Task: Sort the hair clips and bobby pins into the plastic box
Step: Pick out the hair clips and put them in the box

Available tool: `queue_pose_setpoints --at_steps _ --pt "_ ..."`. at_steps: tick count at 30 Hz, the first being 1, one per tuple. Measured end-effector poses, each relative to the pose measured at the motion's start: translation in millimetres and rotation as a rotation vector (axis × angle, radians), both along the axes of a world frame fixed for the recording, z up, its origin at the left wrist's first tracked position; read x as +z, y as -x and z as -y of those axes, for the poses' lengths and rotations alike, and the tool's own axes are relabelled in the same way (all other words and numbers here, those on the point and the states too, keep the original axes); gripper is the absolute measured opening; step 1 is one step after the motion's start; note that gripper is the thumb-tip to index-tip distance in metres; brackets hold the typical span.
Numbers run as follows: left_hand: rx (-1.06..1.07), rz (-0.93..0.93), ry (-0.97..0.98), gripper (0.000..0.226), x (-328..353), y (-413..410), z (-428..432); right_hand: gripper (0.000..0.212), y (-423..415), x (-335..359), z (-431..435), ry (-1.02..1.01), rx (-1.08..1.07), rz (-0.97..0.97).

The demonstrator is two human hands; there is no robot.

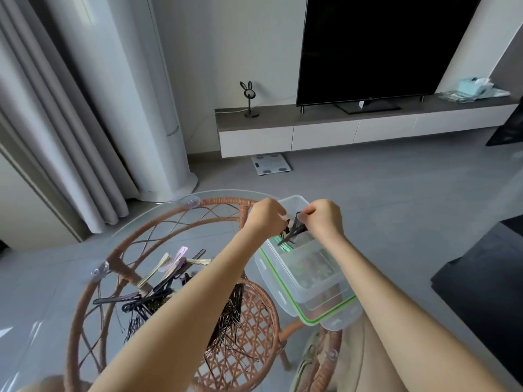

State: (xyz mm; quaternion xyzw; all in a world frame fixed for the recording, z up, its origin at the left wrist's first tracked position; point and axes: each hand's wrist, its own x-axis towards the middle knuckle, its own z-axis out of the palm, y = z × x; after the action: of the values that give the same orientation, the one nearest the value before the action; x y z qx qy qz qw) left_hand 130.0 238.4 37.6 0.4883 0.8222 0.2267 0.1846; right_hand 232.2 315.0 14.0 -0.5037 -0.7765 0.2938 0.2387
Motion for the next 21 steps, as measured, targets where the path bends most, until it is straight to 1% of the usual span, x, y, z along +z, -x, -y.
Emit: queue_pose_setpoints --at_steps 3,7,9,10,11,12,13,14,15,16,18,19,21 --pt "0.029 0.040 -0.109 0.028 13 16 22 0.023 10 -3 0 -0.067 0.085 0.137" --pt "0.179 0.054 -0.187 0.026 24 52 68 0.015 13 -5 -1 -0.140 0.226 0.319" --pt "0.267 0.013 -0.167 0.025 24 74 96 0.014 13 0 7 -0.253 0.228 0.450" --pt "0.305 -0.025 -0.135 0.026 21 85 111 0.016 13 4 13 -0.351 0.203 0.466" --pt "0.336 -0.068 -0.093 0.026 18 97 128 0.016 15 7 20 -0.445 0.181 0.425" --pt "0.357 -0.098 -0.049 0.027 12 106 141 0.015 15 12 28 -0.512 0.173 0.339" --pt "0.385 -0.114 0.001 0.027 7 117 156 0.015 19 14 40 -0.529 0.203 0.215" --pt "0.400 -0.117 0.065 0.028 0 127 169 0.014 25 18 53 -0.502 0.269 0.103" --pt "0.402 -0.116 0.145 0.030 -8 135 181 0.014 33 19 67 -0.441 0.370 0.030" --pt "0.380 -0.112 0.235 0.033 -16 141 190 0.016 40 18 80 -0.373 0.488 0.006" --pt "0.303 -0.091 0.388 0.044 -31 147 205 0.030 59 8 103 -0.261 0.712 0.070" --pt "0.265 -0.070 0.424 0.052 -36 147 211 0.035 69 1 111 -0.224 0.787 0.116" --pt "0.222 -0.060 0.430 0.081 -44 145 217 0.045 91 -11 122 -0.172 0.870 0.200"
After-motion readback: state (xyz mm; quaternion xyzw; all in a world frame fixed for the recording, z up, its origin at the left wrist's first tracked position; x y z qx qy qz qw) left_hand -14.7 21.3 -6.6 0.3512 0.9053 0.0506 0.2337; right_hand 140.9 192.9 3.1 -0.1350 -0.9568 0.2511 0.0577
